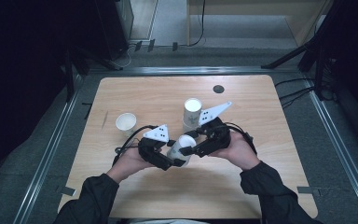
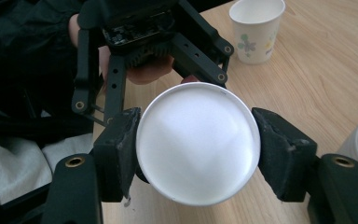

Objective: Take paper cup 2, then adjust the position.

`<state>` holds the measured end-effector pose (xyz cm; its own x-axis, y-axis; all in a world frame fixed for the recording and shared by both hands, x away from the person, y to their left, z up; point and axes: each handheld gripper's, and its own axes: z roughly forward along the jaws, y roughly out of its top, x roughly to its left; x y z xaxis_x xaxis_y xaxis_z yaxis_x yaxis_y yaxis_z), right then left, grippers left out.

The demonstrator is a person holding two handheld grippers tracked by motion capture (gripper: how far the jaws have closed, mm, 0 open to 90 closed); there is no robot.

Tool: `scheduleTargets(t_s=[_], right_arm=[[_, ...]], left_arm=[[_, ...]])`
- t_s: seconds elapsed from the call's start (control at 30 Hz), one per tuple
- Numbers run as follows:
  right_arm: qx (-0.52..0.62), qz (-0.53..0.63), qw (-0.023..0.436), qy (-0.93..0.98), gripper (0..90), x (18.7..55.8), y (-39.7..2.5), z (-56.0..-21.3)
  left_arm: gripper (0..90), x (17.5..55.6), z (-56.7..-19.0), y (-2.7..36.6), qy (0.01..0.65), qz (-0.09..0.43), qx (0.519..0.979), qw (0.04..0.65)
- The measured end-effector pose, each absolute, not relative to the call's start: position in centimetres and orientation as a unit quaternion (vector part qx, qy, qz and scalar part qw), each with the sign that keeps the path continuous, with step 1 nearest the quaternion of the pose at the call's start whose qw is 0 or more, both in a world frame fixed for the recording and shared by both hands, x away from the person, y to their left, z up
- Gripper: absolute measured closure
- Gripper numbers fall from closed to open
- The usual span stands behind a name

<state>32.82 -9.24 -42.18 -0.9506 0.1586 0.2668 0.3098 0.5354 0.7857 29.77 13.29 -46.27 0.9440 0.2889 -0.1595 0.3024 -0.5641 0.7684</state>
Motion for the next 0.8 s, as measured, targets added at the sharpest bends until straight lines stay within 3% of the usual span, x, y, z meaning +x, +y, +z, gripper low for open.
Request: scheduleTargets(t_s=[0.1,0.27,0.43,0.8], right_arm=[[-0.126,-0.467,0.077,-0.872,27.5,32.9,-9.5,-42.1],[-0.135,-0.476,0.080,-0.865,27.0,33.3,-10.8,-42.1],[-0.119,-0.466,0.028,-0.876,26.3,32.4,-12.5,-43.3],[-0.122,-0.452,0.014,-0.884,27.2,31.3,-13.0,-44.6]], left_arm=[[29.5,29.9,-46.2,13.4,0.173,-0.017,0.886,0.430],[29.4,30.2,-45.5,14.1,0.178,-0.023,0.887,0.426],[29.3,30.4,-44.4,14.3,0.165,-0.008,0.905,0.392],[29.2,31.6,-44.2,13.4,0.141,-0.014,0.932,0.333]])
